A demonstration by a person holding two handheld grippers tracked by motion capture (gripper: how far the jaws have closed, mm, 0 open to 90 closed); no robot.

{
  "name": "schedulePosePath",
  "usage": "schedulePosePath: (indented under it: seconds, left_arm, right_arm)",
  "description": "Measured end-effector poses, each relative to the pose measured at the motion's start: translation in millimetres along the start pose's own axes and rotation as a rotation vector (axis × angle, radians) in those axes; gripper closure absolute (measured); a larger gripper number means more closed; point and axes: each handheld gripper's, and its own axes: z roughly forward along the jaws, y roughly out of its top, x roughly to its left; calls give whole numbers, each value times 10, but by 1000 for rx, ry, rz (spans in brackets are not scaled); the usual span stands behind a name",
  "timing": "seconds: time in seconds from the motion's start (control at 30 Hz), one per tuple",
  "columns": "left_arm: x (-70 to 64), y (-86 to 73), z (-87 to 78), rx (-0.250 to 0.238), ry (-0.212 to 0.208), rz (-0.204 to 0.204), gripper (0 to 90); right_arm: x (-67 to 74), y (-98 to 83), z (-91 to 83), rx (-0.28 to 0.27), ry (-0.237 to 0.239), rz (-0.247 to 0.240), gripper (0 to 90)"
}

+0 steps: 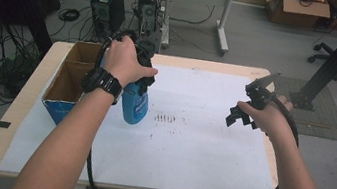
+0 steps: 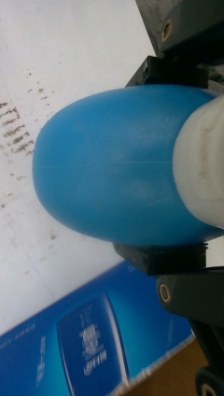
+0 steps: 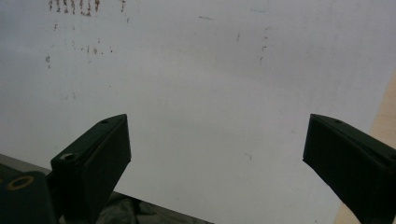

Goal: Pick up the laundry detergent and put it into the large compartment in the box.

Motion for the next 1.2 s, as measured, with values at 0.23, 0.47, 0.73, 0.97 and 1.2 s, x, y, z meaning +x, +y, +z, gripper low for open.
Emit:
schedulePosePath:
  seconds: [0.23, 0.47, 0.73, 0.97, 1.2]
  left_arm:
    - [62, -4, -336, -14, 12, -10, 375]
    - [189, -34, -631, -38, 21, -45, 375]
    - [402, -82, -924, -60, 20, -104, 375]
    - [613, -160, -1072, -74, 28, -159, 375]
    - [865, -260, -1099, -71, 41, -213, 375]
  right_arm:
    - [-2, 10, -33, -4, 2, 0, 78]
    - [-1, 22, -65, -4, 0, 2, 77]
    - [1, 55, -87, -7, 2, -1, 78]
    - [-19, 74, -92, -7, 1, -1, 78]
    - [-43, 82, -77, -1, -2, 5, 77]
